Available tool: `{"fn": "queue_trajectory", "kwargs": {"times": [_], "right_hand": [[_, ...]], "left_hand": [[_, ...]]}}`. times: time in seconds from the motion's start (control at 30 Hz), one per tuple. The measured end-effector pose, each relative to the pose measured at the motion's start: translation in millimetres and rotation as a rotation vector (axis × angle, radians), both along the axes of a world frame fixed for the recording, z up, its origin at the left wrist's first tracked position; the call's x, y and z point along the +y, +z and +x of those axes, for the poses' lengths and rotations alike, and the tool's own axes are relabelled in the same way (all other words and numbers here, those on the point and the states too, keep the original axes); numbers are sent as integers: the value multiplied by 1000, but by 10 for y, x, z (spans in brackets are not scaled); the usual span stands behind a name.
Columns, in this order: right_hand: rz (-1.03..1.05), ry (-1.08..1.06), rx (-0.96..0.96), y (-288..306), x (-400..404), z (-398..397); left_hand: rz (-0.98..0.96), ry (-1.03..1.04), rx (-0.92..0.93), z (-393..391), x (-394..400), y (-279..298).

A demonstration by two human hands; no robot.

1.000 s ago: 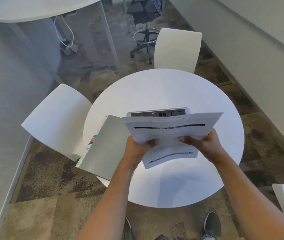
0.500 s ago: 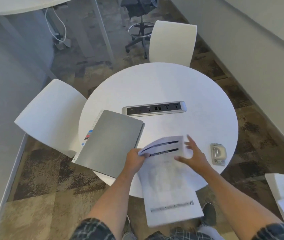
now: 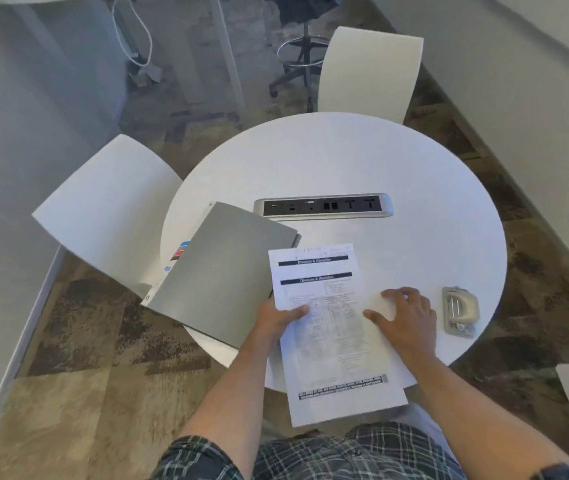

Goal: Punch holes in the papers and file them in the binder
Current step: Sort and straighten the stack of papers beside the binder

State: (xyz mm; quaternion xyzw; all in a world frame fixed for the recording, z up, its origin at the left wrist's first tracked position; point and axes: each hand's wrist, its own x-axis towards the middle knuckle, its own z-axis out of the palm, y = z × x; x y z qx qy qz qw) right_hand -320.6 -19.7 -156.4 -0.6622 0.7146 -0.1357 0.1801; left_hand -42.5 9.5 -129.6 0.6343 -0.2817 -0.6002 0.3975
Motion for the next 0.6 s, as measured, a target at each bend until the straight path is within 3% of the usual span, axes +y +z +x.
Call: {"fn": "queue_trajectory", "kwargs": {"times": [0.13,0.23,0.47,0.6], "right_hand": [[-17,-61,-18,26,-104,176],[45,-64,-164,34,-158,230],[255,-150,-1104,583,-331,328],[277,-58,-1304,1002,-576,312]], "left_hand": [[12,1,10,-64,-29,-13],[12,22,17,-73,-75,8],[-119,41,53,-100,-349,503],[-255,48,22,-59,-559,1030]]}}
